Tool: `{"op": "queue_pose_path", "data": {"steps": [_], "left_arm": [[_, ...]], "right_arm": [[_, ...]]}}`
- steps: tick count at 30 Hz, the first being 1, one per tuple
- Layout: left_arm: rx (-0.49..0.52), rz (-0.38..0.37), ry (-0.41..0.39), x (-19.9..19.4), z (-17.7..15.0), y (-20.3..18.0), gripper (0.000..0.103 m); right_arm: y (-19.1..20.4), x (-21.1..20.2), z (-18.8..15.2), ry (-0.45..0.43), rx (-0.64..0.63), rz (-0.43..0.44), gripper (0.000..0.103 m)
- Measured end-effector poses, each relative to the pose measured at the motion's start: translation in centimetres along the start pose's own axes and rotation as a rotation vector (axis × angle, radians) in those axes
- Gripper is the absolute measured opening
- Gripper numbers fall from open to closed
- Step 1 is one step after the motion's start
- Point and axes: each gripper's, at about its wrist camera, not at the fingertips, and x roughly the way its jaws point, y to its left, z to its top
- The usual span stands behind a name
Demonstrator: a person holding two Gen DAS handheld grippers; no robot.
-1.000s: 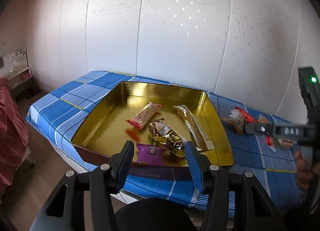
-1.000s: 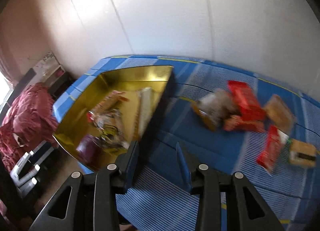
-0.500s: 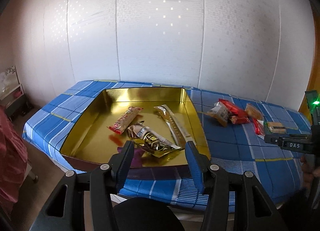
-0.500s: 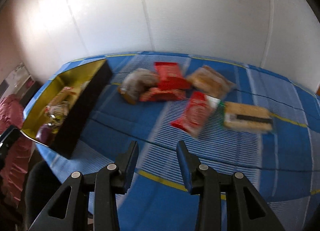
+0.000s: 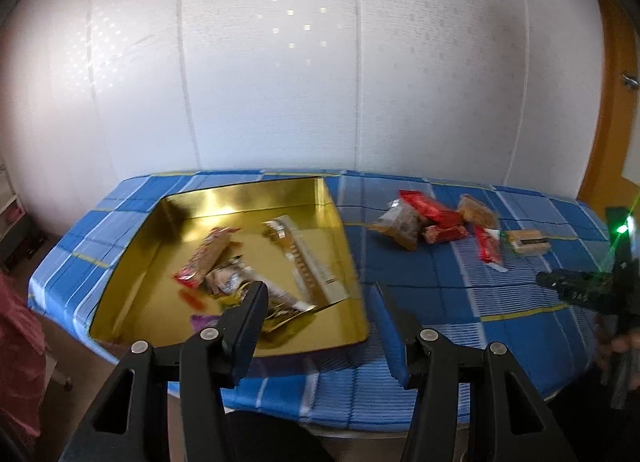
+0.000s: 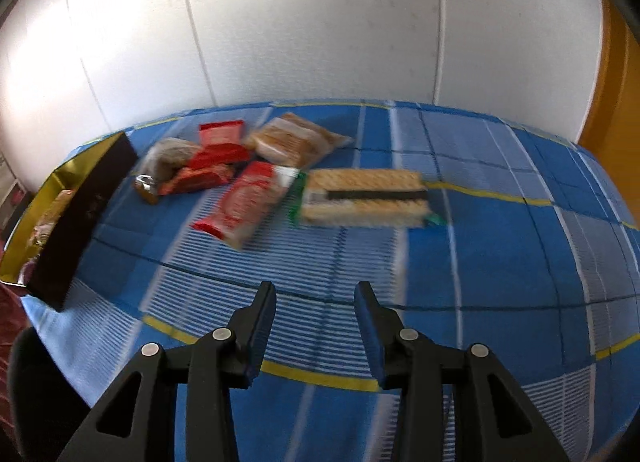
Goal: Organize snacks
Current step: 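Reach the left tool to the clear orange-trimmed pastry bag, grasp and lift it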
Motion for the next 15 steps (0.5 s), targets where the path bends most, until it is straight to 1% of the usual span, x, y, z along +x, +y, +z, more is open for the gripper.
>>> {"op": "queue_pose_path", "data": {"steps": [3,7,10,12,13,14,15], "left_arm": [[0.017,-0.054,0.022,0.7,1.2,-1.0,0.054],[0.032,-0.109,0.053,2.3,3.5,-2.8,0.054],[0.061,-0.128,0.087,4.2,5.1,-4.5,0.054],[0.094,-0.125,0.116,6.1,6.1,-5.7,0.054],[0.105,-0.125,0.126,7.0,6.6,-6.2,0.057],[0.115,-0.123,0.138,7.9,6.9,-6.6,0.064],[0.125,-0.113,0.16,9.5,7.5,-7.3,0.064]], "right_arm": [[-1.1,0.3,-0.8,-0.006,0.03,0.004,0.041],[-1.2,0.1,-1.1,-0.035,0.032,0.005,0.044],[-0.9,0.1,-1.3,-0.047,0.021,0.009,0.05],[-0.9,0.1,-1.3,-0.052,0.026,0.017,0.051],[-1.0,0.1,-1.3,-0.054,0.032,0.023,0.051],[-1.0,0.1,-1.2,-0.056,0.038,0.028,0.052],[-1.2,0.1,-1.2,-0.058,0.045,0.037,0.052]]}}
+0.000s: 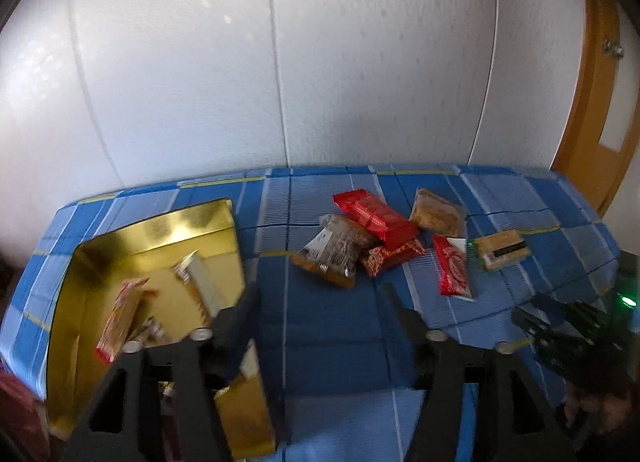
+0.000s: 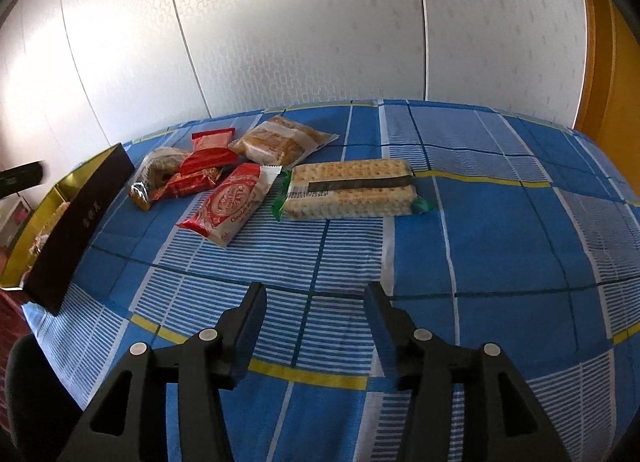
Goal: Organize snacks
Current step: 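Reach the left tool to the clear orange-trimmed pastry bag, grasp and lift it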
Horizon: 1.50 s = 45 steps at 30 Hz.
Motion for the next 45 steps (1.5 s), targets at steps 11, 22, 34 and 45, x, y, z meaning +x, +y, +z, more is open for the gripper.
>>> {"op": "queue_pose_path", "data": {"steps": [11,22,34,45], "left_arm": [[0.124,0.045,0.172,11.0,3.9,-2.9,0.065],[0.101,-0.001,0.256,16.6,3.9,-2.5,0.046],[0.035,0.003,0.153,7.7,-1.6,-3.4,0.038],[0.113,-0.003,0.06,2.4,-9.4,-5.8,0.038]], "right_arm": [[-0.1,0.1,0.0,-0.018,0.023,0.061,0.068],[0.4,0.4,0.0,-0.025,0.001,0.063,0.075],[0.3,0.4,-0.1,-0.026,-0.003,0.053,0.074],[1.1,0.4,-0.5,-0.024,-0.048,0.01,0.074]]}}
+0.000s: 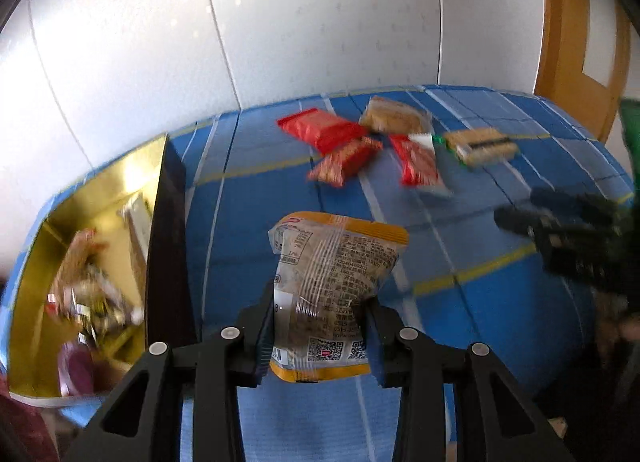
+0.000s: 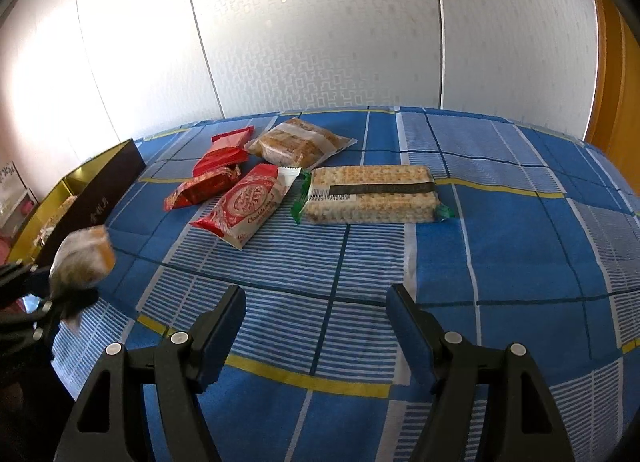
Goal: Organize snacks
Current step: 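Reach the left tool to the clear orange-trimmed pastry bag, grasp and lift it, then grasp the red gold-printed cake packet with right tool while left tool holds the pastry bag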
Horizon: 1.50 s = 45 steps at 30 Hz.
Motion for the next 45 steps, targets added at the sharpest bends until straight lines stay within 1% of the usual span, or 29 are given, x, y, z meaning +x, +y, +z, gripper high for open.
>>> {"op": "queue_pose_path", "data": {"steps": [3,5,6,7,8,9,10,12,14,15,18,22,25,27,29,31,32,33,34,35,36,38,40,42,45], "left_arm": [[-0.019,0.019,-0.012,-0.6,-1.6,0.9,0.038],[-0.045,0.013,0.004,-0.1,-2.4,1.6,0.038],[-0.052,0.013,-0.014,-0.2,-2.8,2.0,0.038],[-0.044,0.02,-0.028,-0.3,-3.1,2.0,0.038],[-0.045,0.022,-0.039,-0.4,-3.4,2.0,0.038],[-0.05,0.019,-0.053,-0.5,-3.6,2.1,0.038],[-0.06,0.016,-0.067,-0.6,-3.8,2.2,0.038],[-0.058,0.021,-0.082,-0.7,-4.1,2.1,0.039],[-0.059,0.023,-0.096,-0.8,-4.2,2.0,0.039],[-0.061,0.019,-0.1,-0.6,-4.2,2.1,0.039],[-0.086,-0.003,-0.111,-0.8,-4.2,2.5,0.039],[-0.106,-0.021,-0.125,-0.9,-4.4,2.9,0.039],[-0.126,-0.036,-0.131,-1.0,-4.5,3.1,0.039],[-0.133,-0.041,-0.134,-0.9,-4.5,3.3,0.039],[-0.132,-0.042,-0.138,-1.0,-4.6,3.2,0.039],[-0.134,-0.045,-0.138,-0.9,-4.5,3.2,0.039],[-0.136,-0.047,-0.138,-0.9,-4.6,3.3,0.039],[-0.137,-0.048,-0.138,-0.9,-4.6,3.4,0.039],[-0.137,-0.048,-0.138,-0.9,-4.6,3.4,0.039],[-0.136,-0.046,-0.138,-0.9,-4.6,3.4,0.039],[-0.136,-0.044,-0.138,-0.9,-4.5,3.3,0.039],[-0.135,-0.041,-0.138,-0.9,-4.5,3.2,0.04],[-0.135,-0.043,-0.137,-0.8,-4.4,3.2,0.04],[-0.134,-0.043,-0.137,-0.8,-4.4,3.1,0.04],[-0.133,-0.039,-0.137,-0.8,-4.4,3.1,0.04]], "right_arm": [[0.1,0.1,0.0,0.004,-0.007,-0.01,0.074],[0.2,0.2,0.2,0.015,-0.013,-0.016,0.074],[0.3,0.3,0.3,0.032,-0.021,-0.026,0.074],[0.6,0.4,0.6,0.063,-0.029,-0.035,0.07],[0.7,0.4,1.0,0.085,-0.021,-0.016,0.054],[0.8,0.3,1.5,0.101,-0.003,0.018,0.049],[1.2,0.0,2.2,0.101,0.011,0.048,0.048],[2.5,-0.5,3.7,0.085,-0.003,0.089,0.048],[3.9,-0.4,5.4,0.092,-0.002,0.158,0.048],[4.6,0.0,6.3,0.103,0.005,0.187,0.048],[6.2,2.3,8.6,0.156,0.055,0.238,0.048],[8.2,5.6,10.5,0.224,0.101,0.252,0.05],[8.9,8.4,11.0,0.284,0.144,0.155,0.05],[8.3,10.1,11.2,0.318,0.225,0.141,0.05],[7.8,11.4,11.4,0.34,0.267,0.141,0.05],[8.1,11.9,11.9,0.324,0.239,0.106,0.051],[8.5,12.1,12.0,0.323,0.202,0.091,0.051],[9.3,12.2,12.0,0.326,0.136,0.071,0.05],[10.1,12.2,11.9,0.328,0.062,0.035,0.045],[10.7,12.1,11.7,0.325,0.008,0.02,0.041],[11.0,11.9,11.4,0.319,-0.021,0.021,0.038],[10.9,11.3,10.9,0.323,-0.044,0.048,0.024],[11.0,10.2,9.8,0.329,-0.096,0.076,0.023],[11.1,8.6,8.1,0.328,-0.182,0.093,0.022],[10.3,6.2,5.9,0.332,-0.241,0.123,0.022]]}}
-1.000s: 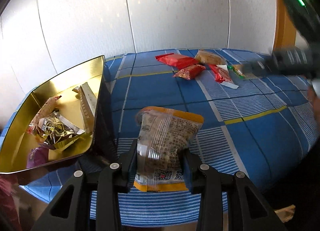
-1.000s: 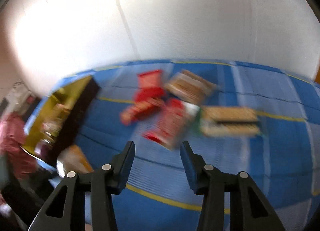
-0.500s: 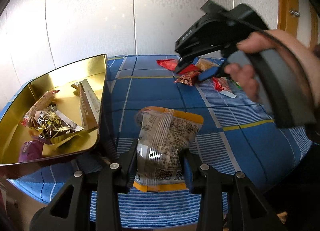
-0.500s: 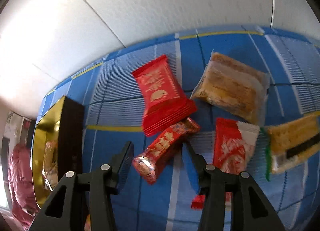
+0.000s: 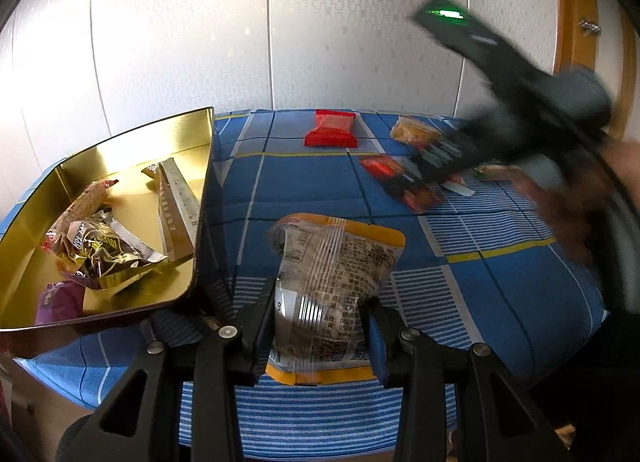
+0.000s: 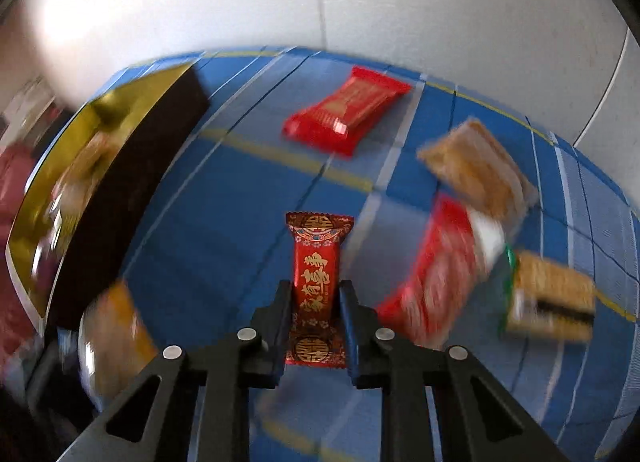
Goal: Organize snacks
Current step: 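Grasp the red gold-printed cake packet with right tool while left tool holds the pastry bag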
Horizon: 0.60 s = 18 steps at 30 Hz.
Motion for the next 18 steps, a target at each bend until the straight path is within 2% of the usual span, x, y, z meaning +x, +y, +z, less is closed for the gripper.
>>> {"op": "queue_pose_path", "data": {"steps": [8,18], "left_arm": [[0.017,0.014,0.0,0.0,-0.1,-0.5,0.04],[0.044,0.042,0.035,0.5,0.2,-0.7,0.039]], "right_arm": [[-0.9,-3.3,-6.2,-0.054,-0.052,-0.054,0.023],[-1.2,-3.8,-7.8,-0.145,-0.046,-0.057,0.025]]}}
